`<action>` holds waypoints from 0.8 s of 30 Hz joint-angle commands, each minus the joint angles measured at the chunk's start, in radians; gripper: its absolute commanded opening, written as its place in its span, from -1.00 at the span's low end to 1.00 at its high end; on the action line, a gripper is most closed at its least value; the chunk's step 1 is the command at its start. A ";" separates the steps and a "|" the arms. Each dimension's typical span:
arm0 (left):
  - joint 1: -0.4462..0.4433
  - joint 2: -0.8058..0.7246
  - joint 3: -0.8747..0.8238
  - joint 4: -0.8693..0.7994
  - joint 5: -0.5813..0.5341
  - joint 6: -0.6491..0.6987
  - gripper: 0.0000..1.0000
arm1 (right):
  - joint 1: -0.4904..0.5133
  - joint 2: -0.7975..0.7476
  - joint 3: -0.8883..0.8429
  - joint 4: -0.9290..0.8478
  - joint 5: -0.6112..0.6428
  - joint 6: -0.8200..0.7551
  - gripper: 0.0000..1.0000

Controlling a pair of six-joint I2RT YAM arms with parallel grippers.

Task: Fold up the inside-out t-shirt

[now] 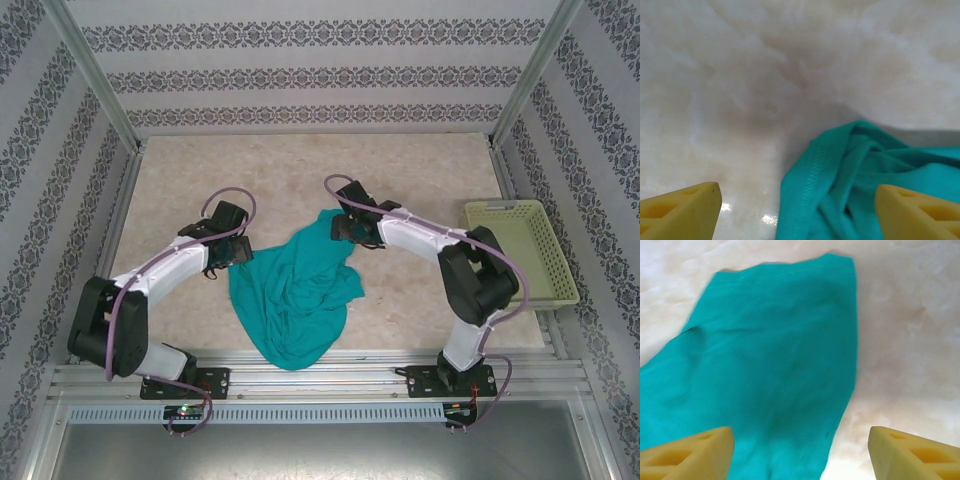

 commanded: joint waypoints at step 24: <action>0.064 -0.080 0.089 -0.010 0.022 0.056 -0.92 | -0.137 -0.182 -0.012 -0.033 0.105 -0.128 -1.00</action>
